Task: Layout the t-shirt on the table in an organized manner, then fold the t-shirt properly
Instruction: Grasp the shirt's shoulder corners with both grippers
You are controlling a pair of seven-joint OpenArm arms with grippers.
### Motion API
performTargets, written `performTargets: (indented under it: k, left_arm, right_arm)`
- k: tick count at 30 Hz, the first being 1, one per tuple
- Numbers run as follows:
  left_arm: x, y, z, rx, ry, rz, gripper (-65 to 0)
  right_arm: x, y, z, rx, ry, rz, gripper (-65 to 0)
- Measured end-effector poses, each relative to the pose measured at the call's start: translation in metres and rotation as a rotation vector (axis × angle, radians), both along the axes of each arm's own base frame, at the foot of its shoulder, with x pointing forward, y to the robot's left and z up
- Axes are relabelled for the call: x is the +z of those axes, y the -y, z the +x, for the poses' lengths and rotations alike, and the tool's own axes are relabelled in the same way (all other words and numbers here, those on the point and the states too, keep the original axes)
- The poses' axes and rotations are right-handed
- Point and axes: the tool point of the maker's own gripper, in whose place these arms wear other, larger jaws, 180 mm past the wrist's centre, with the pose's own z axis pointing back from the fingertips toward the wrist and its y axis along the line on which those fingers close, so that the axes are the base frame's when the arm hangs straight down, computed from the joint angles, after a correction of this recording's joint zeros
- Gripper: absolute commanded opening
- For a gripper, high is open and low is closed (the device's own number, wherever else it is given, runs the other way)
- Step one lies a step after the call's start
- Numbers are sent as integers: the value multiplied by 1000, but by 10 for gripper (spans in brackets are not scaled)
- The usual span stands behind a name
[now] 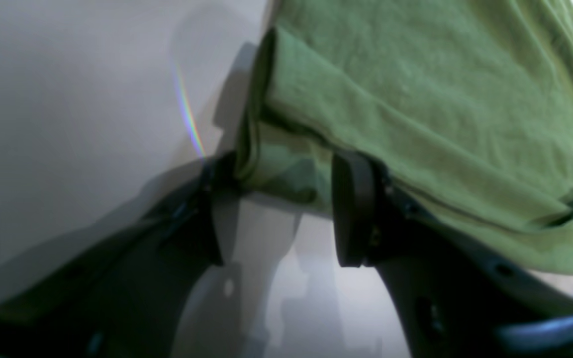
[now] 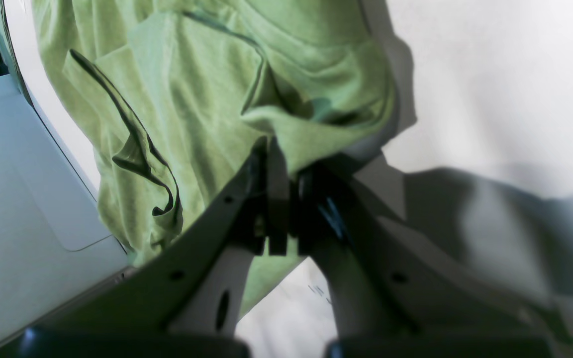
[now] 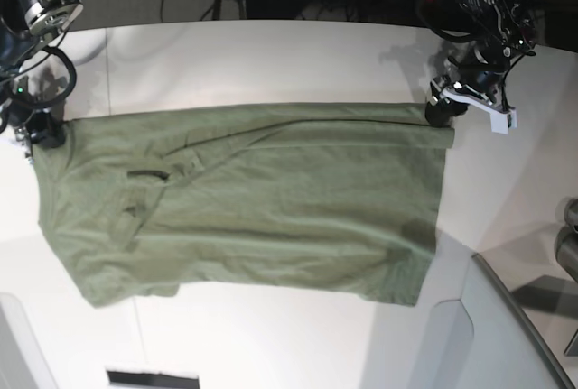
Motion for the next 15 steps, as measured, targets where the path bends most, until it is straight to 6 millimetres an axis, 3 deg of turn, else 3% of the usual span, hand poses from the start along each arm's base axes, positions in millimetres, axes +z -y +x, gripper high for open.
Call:
performTargets:
  k: [6, 7, 10, 11, 15]
  left_arm:
    - [-4, 5, 8, 19, 20, -46, -382]
    - [-4, 5, 9, 21, 23, -51, -415]
    - [-7, 6, 7, 16, 6, -47, -612]
    - [-8, 6, 5, 13, -2, -48, -650]
    - [-9, 7, 4, 12, -5, -50, -650]
  right_arm:
    - [0, 0, 0, 0, 0, 0, -645]
    - [0, 0, 0, 0, 0, 0, -645]
    - [0, 0, 0, 0, 0, 0, -645]
    - [0, 0, 0, 0, 0, 0, -645]
    - [0, 0, 0, 0, 0, 1, -645]
